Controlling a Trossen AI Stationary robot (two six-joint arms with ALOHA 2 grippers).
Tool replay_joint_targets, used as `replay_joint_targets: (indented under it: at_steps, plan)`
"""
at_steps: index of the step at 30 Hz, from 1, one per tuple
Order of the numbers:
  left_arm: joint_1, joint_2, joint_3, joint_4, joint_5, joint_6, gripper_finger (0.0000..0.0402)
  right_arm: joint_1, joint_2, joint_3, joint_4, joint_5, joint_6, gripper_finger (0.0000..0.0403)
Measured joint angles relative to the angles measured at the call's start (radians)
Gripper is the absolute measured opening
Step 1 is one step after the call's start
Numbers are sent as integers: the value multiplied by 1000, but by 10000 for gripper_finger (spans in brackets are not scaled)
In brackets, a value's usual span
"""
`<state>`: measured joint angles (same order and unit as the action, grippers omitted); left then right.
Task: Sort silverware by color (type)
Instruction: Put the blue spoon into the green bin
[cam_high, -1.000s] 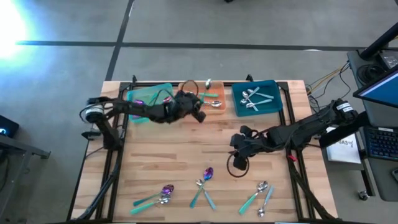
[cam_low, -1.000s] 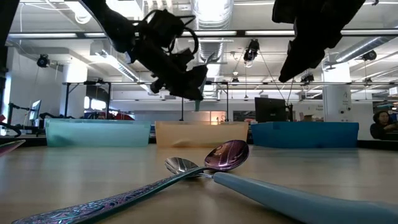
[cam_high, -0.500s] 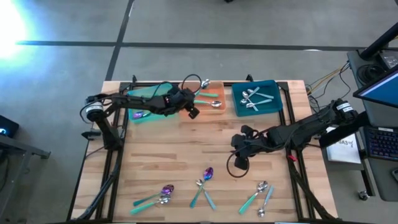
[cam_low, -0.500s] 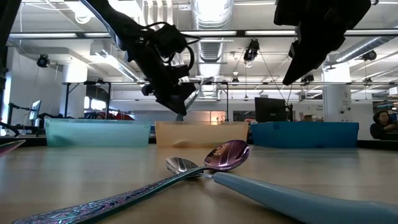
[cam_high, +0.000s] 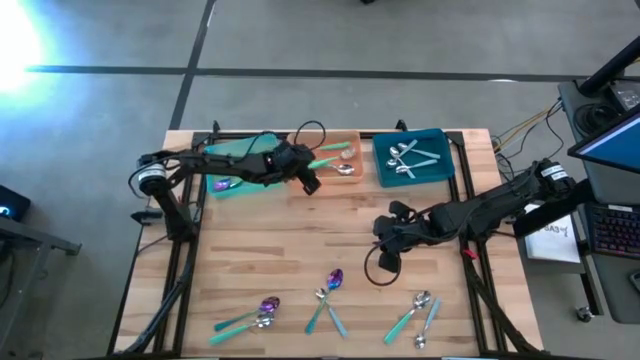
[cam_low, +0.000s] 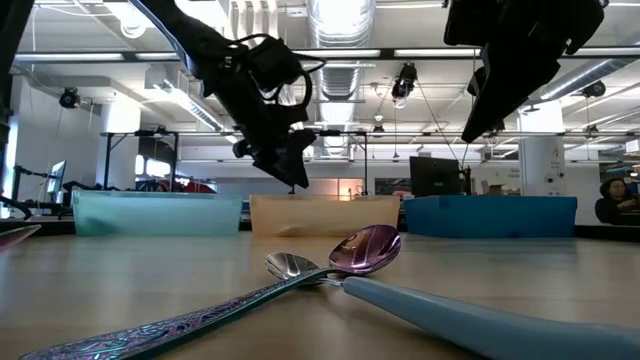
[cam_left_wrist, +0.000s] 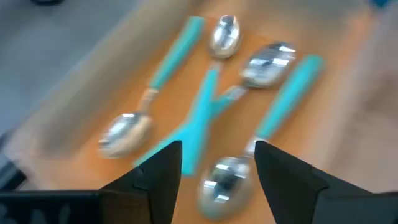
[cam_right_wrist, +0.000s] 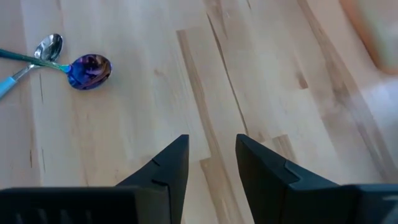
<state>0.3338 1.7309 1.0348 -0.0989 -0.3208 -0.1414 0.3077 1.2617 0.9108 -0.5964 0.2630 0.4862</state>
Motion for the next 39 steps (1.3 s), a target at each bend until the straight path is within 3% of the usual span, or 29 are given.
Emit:
replay_joint_targets:
  at_steps: [7,13,19,26,29,39]
  plan:
    - [-147,-19,0,-9,-152,-39,166,0,5,0,27,1,-82,121]
    - [-362,-100,0,-101,-135,-143,159,0,49,0,149,1,-183,119]
    - [-583,-212,0,-190,-145,-352,159,0,161,-1,297,-16,-351,123]
    - [-795,-274,0,-217,-263,-553,159,0,313,-1,520,-301,-461,115]
    - [-845,-278,-1,-215,-314,-598,159,3,373,8,575,-373,-464,111]
    - [-903,-271,-1,-206,-351,-639,159,40,527,153,577,-376,-576,109]
